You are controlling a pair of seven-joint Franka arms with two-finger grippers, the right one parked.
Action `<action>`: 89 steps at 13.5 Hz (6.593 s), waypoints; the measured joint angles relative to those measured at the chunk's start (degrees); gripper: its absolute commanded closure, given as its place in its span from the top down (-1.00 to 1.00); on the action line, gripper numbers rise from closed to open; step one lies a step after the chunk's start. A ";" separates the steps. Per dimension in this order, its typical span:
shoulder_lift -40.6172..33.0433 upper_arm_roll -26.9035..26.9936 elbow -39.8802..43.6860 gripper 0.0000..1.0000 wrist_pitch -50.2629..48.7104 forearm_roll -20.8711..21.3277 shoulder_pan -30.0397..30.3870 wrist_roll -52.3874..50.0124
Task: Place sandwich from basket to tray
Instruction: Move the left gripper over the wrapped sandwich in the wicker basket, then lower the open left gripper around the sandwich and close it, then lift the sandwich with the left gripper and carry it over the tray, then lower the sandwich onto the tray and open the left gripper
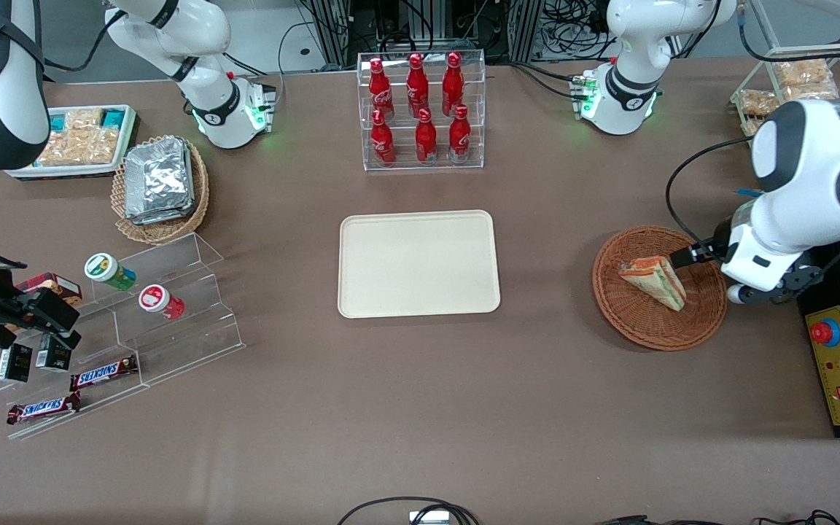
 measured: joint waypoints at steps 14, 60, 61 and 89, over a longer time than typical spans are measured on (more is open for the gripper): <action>-1.21 0.43 -20.38 1.00 28.38 0.12 -0.15 -12.36; 7.49 -32.28 -0.83 -1.00 12.32 7.64 -5.05 -12.26; 8.60 -32.29 -0.81 -1.00 13.91 7.67 -6.52 -13.94; 30.62 -31.76 8.50 1.00 16.57 30.24 -15.75 -38.09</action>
